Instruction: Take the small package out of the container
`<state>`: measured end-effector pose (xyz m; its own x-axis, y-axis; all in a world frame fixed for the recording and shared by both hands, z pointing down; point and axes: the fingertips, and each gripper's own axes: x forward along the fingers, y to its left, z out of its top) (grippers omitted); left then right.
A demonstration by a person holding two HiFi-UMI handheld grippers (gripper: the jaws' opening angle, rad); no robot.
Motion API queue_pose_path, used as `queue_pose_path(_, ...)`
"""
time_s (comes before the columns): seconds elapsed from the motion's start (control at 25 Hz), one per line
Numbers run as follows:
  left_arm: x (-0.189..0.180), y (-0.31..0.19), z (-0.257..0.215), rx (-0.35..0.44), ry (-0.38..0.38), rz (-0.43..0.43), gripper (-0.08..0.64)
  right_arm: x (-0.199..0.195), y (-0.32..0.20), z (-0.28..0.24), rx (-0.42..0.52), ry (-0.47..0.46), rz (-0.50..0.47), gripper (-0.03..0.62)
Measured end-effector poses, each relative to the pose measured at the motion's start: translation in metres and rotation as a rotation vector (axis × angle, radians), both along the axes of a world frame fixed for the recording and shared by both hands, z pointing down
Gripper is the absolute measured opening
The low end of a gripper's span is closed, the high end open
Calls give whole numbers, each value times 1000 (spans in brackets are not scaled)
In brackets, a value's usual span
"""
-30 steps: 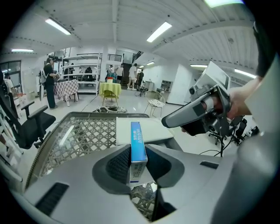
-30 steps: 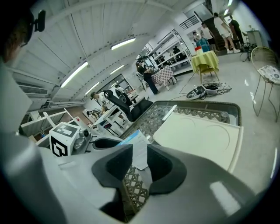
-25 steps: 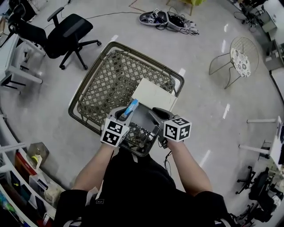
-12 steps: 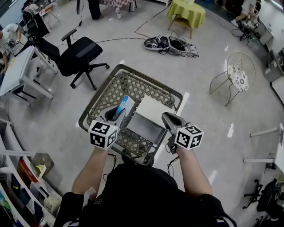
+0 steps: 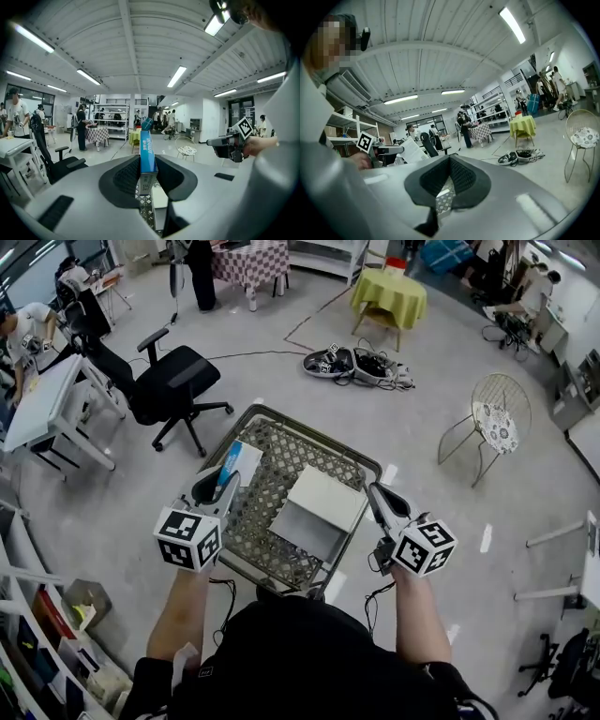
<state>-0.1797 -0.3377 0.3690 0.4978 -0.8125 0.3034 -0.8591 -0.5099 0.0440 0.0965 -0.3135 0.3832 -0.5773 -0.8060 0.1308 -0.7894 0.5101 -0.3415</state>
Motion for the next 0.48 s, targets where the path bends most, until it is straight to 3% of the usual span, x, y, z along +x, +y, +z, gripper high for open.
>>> queue_pose_path(0.2,-14,9,-22,47,23,-35,94,4,13,-40,141,38,10,9)
queue_pose_path(0.48,-23,11,-21,53,28,-49,94,5,16,-56,190,34,35,8)
